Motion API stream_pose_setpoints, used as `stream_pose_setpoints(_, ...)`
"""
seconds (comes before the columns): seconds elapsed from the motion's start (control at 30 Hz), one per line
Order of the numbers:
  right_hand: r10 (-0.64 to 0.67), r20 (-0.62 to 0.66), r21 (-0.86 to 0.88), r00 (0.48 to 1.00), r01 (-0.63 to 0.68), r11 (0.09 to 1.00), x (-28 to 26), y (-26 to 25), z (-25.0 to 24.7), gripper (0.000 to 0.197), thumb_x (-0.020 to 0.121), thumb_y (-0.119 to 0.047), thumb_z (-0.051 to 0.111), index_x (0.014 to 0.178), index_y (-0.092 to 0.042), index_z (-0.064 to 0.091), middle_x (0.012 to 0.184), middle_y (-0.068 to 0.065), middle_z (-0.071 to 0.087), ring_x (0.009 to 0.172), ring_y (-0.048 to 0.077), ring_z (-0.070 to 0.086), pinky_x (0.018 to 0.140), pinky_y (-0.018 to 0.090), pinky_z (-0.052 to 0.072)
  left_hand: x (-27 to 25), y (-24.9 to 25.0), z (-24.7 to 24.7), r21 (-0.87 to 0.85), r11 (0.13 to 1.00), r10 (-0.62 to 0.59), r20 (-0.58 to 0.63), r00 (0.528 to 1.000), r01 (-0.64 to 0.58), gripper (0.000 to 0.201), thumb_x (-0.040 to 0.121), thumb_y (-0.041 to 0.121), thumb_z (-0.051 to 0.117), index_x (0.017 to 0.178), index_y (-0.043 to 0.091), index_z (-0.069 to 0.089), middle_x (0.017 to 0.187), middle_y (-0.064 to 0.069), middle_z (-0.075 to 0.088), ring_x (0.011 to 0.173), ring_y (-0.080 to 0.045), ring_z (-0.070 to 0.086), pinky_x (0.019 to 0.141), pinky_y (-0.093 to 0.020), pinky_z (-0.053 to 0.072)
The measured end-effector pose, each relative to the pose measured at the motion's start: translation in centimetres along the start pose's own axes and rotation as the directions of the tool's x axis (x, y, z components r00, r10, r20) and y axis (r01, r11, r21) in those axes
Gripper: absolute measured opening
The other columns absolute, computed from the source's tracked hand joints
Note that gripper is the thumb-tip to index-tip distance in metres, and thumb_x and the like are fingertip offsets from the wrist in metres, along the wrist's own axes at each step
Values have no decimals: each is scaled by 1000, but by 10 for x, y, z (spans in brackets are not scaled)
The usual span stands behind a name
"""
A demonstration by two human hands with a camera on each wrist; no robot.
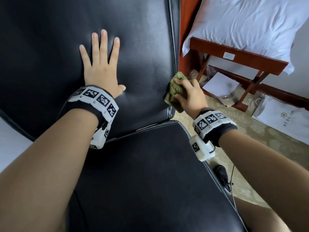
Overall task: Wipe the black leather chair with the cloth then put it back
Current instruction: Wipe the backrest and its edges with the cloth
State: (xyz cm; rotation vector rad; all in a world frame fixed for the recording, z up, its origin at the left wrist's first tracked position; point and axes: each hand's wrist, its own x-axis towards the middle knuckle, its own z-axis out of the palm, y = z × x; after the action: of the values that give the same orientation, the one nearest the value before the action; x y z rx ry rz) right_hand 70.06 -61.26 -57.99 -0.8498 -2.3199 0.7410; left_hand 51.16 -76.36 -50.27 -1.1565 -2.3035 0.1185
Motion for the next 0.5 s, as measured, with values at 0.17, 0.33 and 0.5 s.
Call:
stream_pose_setpoints(0.17, -69, -162, 67, 984, 80, 995, 5, -12, -19, 47, 82, -10, 65, 127, -18, 55, 112, 18, 47, 104, 27, 50, 86, 12, 28, 0, 0, 0, -7, 1000, 1, -11, 1000, -1, 126, 64, 47, 79, 148, 15, -9, 156, -17, -9, 143, -35, -6, 111, -58, 0)
stream_pose_setpoints(0.33, -37, -241, 134, 970, 71, 988, 28, -34, -5, 49, 85, -13, 61, 133, -22, 50, 119, 15, 42, 108, 23, 49, 95, 19, 32, 1, -1, 0, -8, 1000, -3, -5, 1000, 3, 126, 64, 47, 79, 148, 15, -9, 156, -17, -10, 143, -35, -7, 112, -57, 0)
stream_pose_setpoints(0.5, 0, -219, 108, 976, 24, 994, 7, -18, 21, 47, 88, -11, 56, 133, -23, 49, 120, 16, 39, 111, 27, 45, 91, 15, 26, 1, -1, 2, -3, 1000, 4, -4, 1000, -4, 125, 65, 48, 78, 148, 15, -10, 156, -17, -10, 143, -35, -7, 112, -57, 0)
